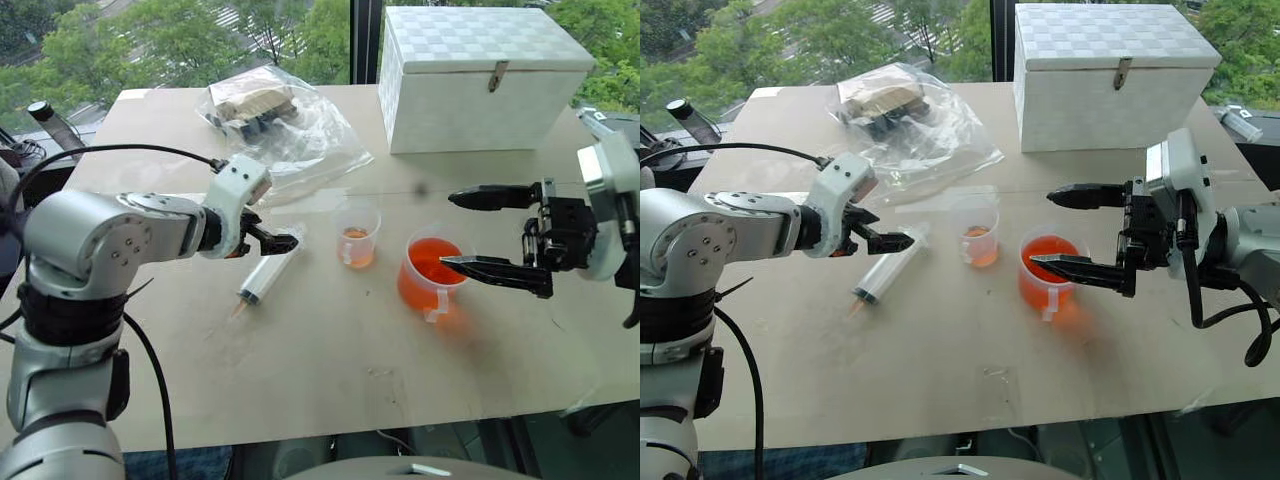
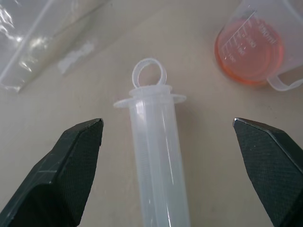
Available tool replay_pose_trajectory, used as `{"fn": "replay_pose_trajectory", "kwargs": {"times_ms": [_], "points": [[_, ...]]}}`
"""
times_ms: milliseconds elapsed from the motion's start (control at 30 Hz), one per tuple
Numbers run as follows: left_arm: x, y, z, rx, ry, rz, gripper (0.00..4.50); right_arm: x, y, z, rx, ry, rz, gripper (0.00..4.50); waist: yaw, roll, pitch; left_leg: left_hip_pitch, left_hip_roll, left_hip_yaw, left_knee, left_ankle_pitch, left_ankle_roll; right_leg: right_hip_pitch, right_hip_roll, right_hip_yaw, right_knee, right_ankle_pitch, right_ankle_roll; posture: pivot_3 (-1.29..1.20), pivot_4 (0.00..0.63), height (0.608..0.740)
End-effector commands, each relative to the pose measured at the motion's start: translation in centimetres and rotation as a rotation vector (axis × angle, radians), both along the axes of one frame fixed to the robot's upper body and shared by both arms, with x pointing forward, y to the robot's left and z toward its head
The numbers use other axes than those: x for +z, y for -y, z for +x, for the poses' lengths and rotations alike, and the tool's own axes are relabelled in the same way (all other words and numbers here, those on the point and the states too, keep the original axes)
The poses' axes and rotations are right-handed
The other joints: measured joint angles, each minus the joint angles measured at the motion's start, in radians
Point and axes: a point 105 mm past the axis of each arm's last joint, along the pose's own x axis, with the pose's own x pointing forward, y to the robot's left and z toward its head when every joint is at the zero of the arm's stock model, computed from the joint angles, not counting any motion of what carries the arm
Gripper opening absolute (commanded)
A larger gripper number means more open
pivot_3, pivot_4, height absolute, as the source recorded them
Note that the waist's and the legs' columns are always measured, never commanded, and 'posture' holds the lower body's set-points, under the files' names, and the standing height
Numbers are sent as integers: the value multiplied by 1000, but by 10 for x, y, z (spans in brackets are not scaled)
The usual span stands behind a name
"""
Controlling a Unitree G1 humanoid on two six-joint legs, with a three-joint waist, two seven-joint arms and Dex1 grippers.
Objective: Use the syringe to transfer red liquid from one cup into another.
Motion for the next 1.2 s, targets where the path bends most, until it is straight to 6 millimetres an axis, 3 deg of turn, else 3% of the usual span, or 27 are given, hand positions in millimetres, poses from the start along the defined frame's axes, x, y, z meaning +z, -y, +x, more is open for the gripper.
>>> {"fn": "replay_pose_trajectory", "kwargs": {"times_ms": [33,233,500,833,1200], "points": [[0,-3,1,7,-36,37,4499,8,-3,-4,-20,12,-13,4302,0,0,0,-1,0,0,0,0,0,-1,0,0,0,0,0,0,150,740],[-13,-1,5,7,-107,85,4499,1,-4,-4,-48,-7,-37,4302,8,0,0,-14,0,-1,6,1,-1,-12,0,-1,3,0,0,0,150,740],[-33,-2,14,52,-201,106,4499,-8,-4,-7,-75,-23,-42,4302,9,-1,0,-14,0,0,6,1,-1,-12,0,-1,3,0,0,0,150,740],[-36,-6,24,61,-225,169,4499,-17,6,-2,-157,-13,-109,4302,9,-1,0,-14,0,0,8,1,-1,-12,0,-1,6,0,0,0,150,740],[-32,-3,37,6,-237,221,4499,-26,2,-3,-176,-18,-77,4302,10,-1,0,-14,0,0,14,1,0,-12,1,0,12,0,0,0,150,740]]}}
